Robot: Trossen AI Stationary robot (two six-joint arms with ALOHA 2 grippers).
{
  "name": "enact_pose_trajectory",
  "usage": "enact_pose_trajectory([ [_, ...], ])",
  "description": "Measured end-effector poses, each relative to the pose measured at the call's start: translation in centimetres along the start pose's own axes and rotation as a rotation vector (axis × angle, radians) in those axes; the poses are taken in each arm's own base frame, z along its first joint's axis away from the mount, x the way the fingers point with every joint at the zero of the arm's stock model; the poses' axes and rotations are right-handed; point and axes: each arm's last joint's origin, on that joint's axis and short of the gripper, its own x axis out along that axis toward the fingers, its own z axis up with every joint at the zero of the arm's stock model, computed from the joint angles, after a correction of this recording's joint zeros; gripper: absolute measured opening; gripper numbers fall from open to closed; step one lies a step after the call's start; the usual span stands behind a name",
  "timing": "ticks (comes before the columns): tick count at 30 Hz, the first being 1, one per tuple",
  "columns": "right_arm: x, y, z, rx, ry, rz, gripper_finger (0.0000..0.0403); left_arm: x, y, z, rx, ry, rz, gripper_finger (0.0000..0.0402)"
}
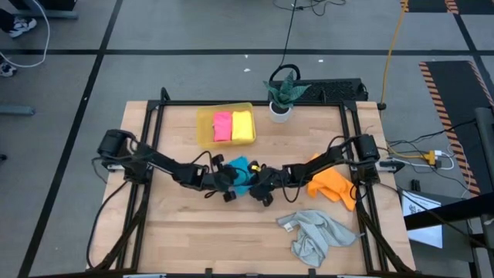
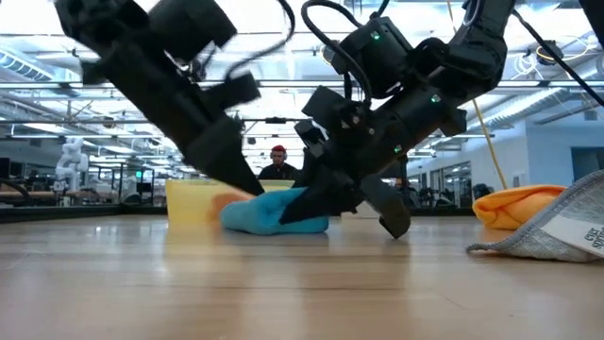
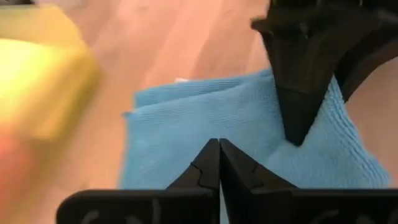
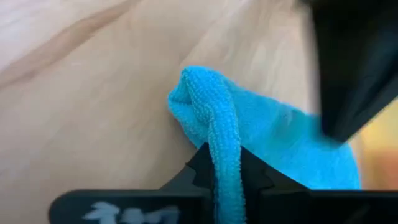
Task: Fold microfiber towels
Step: Put the blue microfiber cloth into the yellow bin
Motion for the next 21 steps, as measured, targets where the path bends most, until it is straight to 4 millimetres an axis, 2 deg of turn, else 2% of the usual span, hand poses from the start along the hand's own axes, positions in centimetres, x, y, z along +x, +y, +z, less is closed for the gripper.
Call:
enact_pose_trajectory([
  [6,-2.7,-0.1,1.7,0.090,-0.005,0.064,0.0013,-4.6,0.1,0.1,-0.019,-0.002,0.155,0.0016],
  [10,-5.4,-1.7,3.7,0.144,-0.092,0.017,0.0005,-7.2,0.0,-0.3,-0.035,-0.011,0.210,0.0018],
  [15,-8.3,-4.9,4.6,0.207,-0.182,-0.083,0.0006,-9.1,-0.7,-0.8,-0.044,-0.032,0.209,0.0019],
  [21,-10.6,-10.7,4.2,0.235,-0.233,-0.301,0.0006,-10.4,-1.1,-1.5,-0.022,-0.038,0.214,0.0019],
])
